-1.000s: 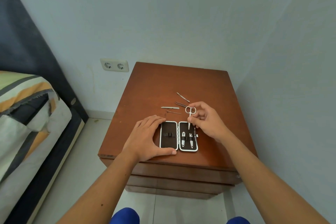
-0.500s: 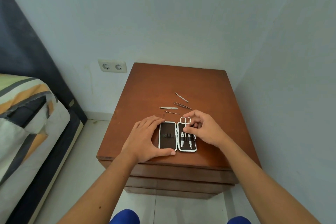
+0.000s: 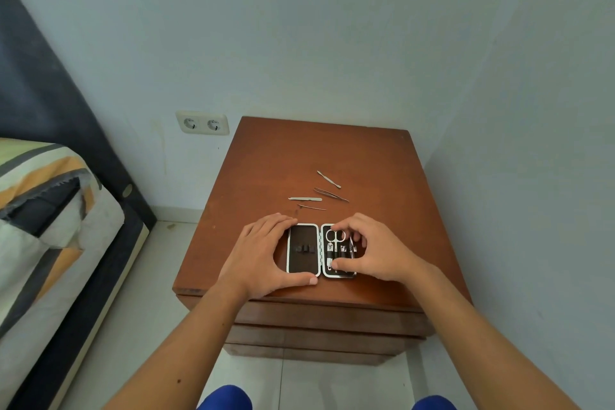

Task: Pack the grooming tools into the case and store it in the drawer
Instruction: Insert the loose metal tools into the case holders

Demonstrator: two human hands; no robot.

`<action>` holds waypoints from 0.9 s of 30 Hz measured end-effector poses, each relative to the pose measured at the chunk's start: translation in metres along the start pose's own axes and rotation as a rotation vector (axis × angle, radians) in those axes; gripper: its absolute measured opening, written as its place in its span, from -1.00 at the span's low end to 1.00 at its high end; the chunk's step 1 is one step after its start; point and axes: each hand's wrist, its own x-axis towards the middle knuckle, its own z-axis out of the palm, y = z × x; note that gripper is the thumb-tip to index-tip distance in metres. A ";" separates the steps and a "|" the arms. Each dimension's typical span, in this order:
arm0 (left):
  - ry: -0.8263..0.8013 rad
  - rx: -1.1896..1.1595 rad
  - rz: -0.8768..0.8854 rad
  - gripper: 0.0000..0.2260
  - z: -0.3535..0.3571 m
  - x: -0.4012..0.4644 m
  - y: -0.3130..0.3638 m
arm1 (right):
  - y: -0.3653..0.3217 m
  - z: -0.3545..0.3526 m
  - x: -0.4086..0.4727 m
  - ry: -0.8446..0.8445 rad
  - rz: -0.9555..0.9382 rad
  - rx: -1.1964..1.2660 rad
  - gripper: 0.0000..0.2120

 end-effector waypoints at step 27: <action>0.003 -0.004 -0.003 0.02 -0.001 -0.001 0.002 | -0.003 -0.006 -0.010 -0.082 -0.067 -0.133 -0.24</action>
